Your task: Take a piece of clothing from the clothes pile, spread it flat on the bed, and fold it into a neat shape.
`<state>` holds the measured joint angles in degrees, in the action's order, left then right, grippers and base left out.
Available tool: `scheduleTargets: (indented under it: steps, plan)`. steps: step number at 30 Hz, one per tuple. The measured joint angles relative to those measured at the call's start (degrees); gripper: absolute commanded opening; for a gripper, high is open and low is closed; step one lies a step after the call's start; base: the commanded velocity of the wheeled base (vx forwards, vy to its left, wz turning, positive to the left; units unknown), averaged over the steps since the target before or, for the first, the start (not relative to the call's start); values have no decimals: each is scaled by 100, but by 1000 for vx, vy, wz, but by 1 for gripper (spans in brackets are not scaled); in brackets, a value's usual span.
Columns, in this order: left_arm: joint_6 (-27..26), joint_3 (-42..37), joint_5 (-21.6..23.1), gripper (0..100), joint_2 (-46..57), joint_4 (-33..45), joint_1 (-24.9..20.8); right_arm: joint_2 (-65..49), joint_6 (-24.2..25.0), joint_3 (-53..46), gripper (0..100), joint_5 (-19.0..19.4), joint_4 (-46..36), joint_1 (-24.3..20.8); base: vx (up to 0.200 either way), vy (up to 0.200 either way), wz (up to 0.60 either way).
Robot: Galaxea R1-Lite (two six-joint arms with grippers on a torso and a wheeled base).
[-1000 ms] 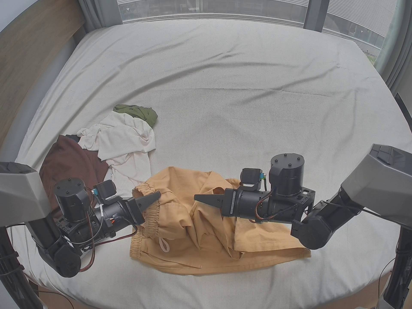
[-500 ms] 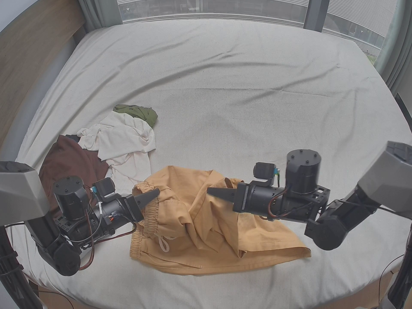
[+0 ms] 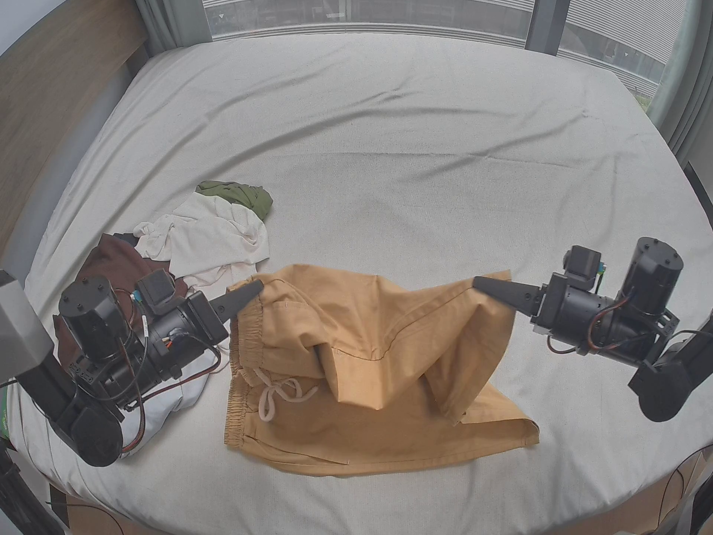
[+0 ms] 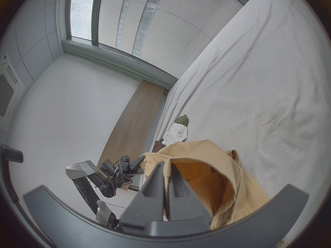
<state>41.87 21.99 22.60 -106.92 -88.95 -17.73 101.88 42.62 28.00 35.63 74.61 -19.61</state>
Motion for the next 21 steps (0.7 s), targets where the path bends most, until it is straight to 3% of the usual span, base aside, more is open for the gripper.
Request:
scheduleTargets:
  steps: [14,21]
  plan:
    - [260,389,-257,0,345,0,61,-436,40,-450,0,914,30,592,0,0,0]
    - [336,488,-255,0,375,0,94,-483,66,-430,0,1193,110,1030,0,0,0]
